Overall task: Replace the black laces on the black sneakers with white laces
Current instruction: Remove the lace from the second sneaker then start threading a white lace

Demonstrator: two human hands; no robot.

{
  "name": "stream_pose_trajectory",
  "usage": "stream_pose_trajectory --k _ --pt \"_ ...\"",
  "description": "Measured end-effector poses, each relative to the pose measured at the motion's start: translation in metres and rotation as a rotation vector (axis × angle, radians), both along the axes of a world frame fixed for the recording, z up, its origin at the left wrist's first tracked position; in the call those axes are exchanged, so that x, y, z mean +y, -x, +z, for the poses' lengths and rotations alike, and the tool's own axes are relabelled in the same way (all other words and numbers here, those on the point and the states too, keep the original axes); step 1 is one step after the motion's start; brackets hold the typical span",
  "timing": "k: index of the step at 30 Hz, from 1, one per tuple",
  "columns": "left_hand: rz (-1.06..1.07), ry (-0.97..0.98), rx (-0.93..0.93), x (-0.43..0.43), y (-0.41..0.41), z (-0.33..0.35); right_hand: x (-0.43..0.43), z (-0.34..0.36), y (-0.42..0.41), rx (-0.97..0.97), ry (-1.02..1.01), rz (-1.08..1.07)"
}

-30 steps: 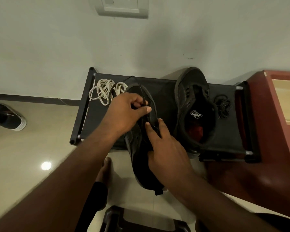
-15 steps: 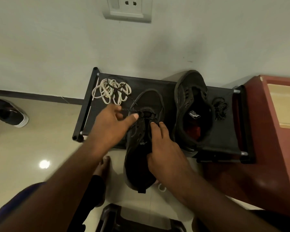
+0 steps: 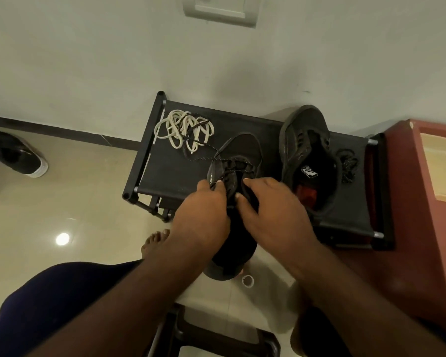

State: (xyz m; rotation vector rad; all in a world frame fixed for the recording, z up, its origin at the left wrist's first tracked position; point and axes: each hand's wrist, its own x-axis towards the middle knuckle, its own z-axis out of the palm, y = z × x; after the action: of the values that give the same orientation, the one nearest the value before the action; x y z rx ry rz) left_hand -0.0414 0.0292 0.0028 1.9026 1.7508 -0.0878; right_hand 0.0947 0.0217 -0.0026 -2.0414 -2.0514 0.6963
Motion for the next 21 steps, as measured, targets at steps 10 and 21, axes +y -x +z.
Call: stream_pose_trajectory --k 10,21 --pt "0.014 0.094 0.061 0.003 -0.001 -0.001 0.041 -0.001 0.010 -0.040 -0.043 0.057" --pt "-0.011 0.130 0.159 0.003 -0.008 -0.007 0.045 -0.003 0.009 -0.171 -0.148 -0.016"
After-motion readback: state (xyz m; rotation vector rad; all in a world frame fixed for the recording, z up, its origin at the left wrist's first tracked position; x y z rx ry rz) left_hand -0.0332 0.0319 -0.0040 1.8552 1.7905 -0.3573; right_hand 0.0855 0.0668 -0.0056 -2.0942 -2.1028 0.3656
